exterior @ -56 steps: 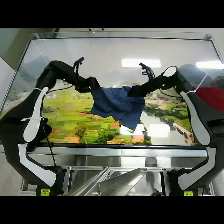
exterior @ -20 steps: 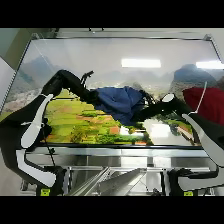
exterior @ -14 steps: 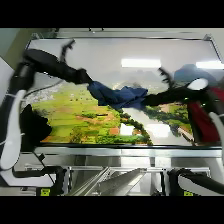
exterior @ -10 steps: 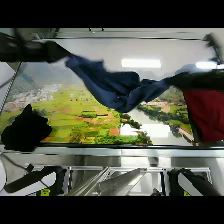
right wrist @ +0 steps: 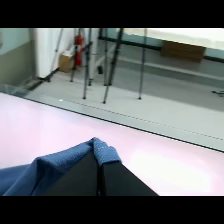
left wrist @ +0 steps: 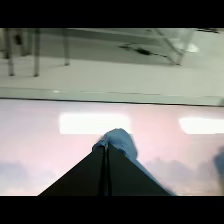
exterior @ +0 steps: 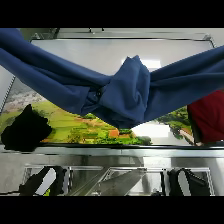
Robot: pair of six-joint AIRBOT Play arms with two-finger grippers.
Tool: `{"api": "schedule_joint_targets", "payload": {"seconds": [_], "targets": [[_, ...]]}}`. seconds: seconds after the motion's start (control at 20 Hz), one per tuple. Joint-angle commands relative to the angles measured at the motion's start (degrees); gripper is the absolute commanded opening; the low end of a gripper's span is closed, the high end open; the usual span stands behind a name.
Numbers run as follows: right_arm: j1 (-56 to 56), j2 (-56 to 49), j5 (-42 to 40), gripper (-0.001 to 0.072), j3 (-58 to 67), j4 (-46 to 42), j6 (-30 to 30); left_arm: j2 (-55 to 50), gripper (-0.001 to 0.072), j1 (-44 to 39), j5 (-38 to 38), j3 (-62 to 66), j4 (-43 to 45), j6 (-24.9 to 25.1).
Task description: Fold the shirts.
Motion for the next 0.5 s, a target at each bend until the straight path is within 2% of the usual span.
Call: {"api": "schedule_joint_targets", "payload": {"seconds": [0.0, 0.1, 0.25, 0.35, 0.45], "targets": [[-0.74, -4.00, 1.03, 0.0017, -0.59, -3.96, 2.91, 0.79, 0.0016, 6.01, 0.61, -8.24, 1.57, 0.37], [-0.22, -9.84, 6.32, 0.0018, -3.48, -2.19, 2.47, -0.35, 0.0016, 4.79, 1.14, -17.51, 1.11, 4.28], [3.41, -16.85, 10.38, 0.0018, -11.54, 1.36, -3.50, -3.91, 0.0016, -1.27, -1.92, -29.86, 1.09, 9.25], [6.93, -20.90, 7.80, 0.0018, -18.21, 2.69, -7.06, -8.61, 0.0016, -7.28, -6.80, -36.02, 1.27, 12.13], [9.14, -25.22, 2.10, 0.0018, -24.26, 2.51, -7.91, -14.56, 0.0016, -11.87, -11.26, -40.11, 1.75, 13.33]]}}
